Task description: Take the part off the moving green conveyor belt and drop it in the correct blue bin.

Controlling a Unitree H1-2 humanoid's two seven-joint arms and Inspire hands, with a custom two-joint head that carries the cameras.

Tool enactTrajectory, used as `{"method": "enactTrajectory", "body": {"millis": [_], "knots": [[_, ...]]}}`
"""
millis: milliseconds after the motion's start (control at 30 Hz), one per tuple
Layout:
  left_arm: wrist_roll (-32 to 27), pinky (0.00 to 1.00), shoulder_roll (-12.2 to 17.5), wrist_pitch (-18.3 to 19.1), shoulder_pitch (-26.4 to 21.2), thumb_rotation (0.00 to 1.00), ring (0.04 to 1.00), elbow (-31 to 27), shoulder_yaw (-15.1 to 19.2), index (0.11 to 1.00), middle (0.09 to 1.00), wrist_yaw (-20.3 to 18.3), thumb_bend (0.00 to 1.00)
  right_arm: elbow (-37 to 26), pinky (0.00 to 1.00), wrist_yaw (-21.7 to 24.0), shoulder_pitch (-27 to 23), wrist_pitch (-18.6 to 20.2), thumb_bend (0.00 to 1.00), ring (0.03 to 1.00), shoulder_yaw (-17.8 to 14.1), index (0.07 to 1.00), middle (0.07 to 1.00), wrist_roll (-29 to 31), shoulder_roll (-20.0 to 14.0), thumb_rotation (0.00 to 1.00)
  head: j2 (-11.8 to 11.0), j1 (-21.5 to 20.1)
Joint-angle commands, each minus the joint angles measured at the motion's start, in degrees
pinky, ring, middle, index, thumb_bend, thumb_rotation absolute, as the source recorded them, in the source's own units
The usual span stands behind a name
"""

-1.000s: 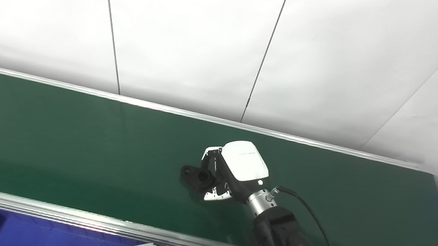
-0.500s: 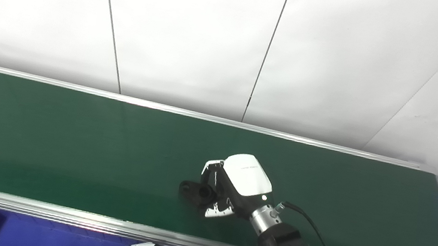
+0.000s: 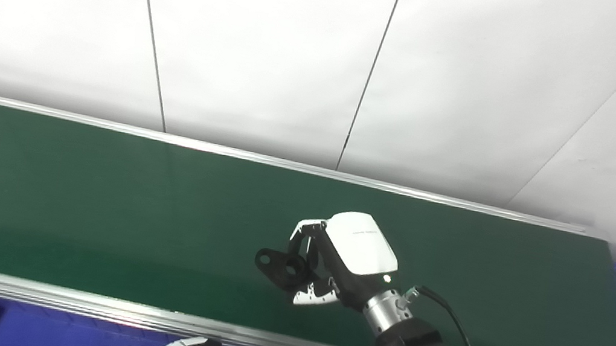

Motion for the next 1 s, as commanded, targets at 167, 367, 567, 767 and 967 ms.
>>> {"method": "enactTrajectory", "body": {"millis": [167, 367, 567, 767, 967], "knots": [[1.1, 0.68, 0.3, -1.7, 0.3, 0.29, 0.789, -3.0, 0.8, 0.815, 0.847, 0.7, 0.74, -11.8, 0.14, 2.1, 7.2, 0.5, 0.52, 0.214, -2.8, 0.482, 0.312, -0.1, -0.6, 0.12, 3.7, -1.0], [0.1, 0.7, 1.3, -1.7, 0.7, 0.36, 0.797, -3.5, 1.1, 0.837, 0.862, 0.6, 0.71, -18.5, 0.16, 4.8, 14.5, 0.4, 0.52, 0.224, -4.9, 0.484, 0.327, -0.4, -0.1, 0.12, 7.6, -1.0], [-2.3, 0.71, 1.8, -1.7, 2.4, 0.43, 0.788, -5.3, 4.1, 0.833, 0.849, -2.1, 0.75, -22.7, 0.21, 6.8, 20.4, -0.2, 0.52, 0.253, -6.8, 0.487, 0.342, 1.7, 0.2, 0.12, 11.3, -0.9], [-3.9, 0.68, 1.1, -1.7, 4.8, 0.43, 0.772, -8.6, 9.2, 0.826, 0.847, -7.8, 0.77, -24.6, 0.23, 7.1, 25.8, -1.7, 0.52, 0.279, -7.0, 0.488, 0.385, 1.4, -0.3, 0.13, 13.5, -0.9], [-8.0, 0.68, -2.5, -1.7, 7.3, 0.42, 0.771, -10.3, 15.6, 0.817, 0.838, -16.7, 0.79, -23.6, 0.2, 7.6, 29.6, -2.5, 0.52, 0.269, -6.1, 0.488, 0.37, 2.2, -1.3, 0.12, 14.7, -1.5]]}}
